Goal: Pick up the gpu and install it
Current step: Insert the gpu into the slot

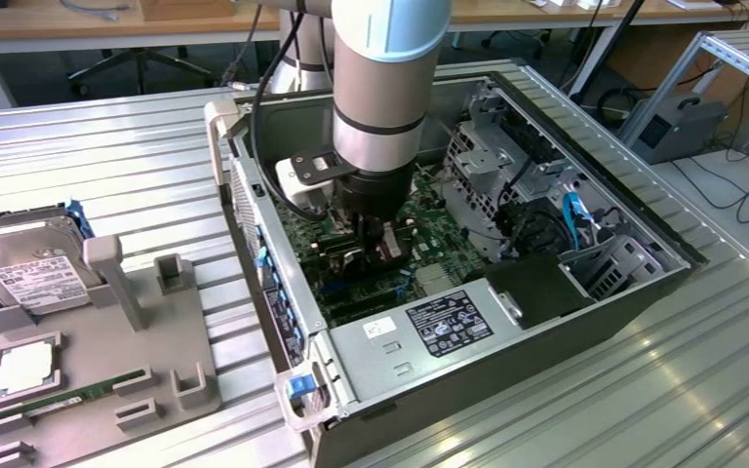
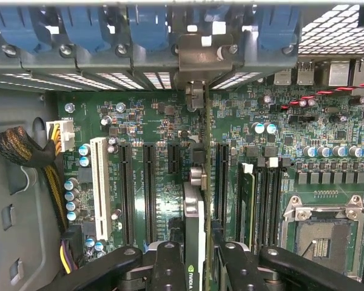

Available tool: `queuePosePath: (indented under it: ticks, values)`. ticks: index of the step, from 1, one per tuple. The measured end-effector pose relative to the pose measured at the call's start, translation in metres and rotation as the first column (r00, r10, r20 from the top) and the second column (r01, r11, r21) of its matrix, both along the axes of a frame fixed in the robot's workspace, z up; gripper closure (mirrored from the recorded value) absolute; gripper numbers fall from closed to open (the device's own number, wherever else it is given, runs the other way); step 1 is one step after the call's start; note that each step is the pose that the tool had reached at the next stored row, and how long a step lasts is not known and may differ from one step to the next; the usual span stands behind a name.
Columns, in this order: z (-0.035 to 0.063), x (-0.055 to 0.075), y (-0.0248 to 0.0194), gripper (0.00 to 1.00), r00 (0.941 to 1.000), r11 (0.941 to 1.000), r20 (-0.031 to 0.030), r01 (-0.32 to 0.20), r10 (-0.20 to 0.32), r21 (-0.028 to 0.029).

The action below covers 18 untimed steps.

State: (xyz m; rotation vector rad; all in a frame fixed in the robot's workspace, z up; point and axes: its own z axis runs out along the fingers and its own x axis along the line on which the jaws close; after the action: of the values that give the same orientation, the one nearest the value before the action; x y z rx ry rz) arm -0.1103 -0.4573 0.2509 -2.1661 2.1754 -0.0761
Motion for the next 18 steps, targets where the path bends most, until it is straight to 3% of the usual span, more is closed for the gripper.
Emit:
queuePosePath:
  ticks: [6,7,8,11,13,18]
  values:
    - [-0.0003,0.0,0.0001,0.72,1.0,1.0,0.0003,0.0,0.0,0.0006]
    - [0.0,0.0,0.0,0.66,1.0,1.0,0.0,0.0,0.0,0.0001]
    - [0.0008,0.0,-0.0001,0.66,1.0,1.0,-0.0003,0.0,0.0,-0.0006]
    - [0.0127,0.002,0.0002,0.66,1.0,1.0,-0.0029,0.0,0.0,-0.002]
    - [0.013,0.008,0.0002,0.66,1.0,1.0,-0.0074,0.0,0.0,-0.0022]
    - [0.013,0.008,0.0002,0.66,1.0,1.0,-0.0092,0.0,0.0,-0.0024]
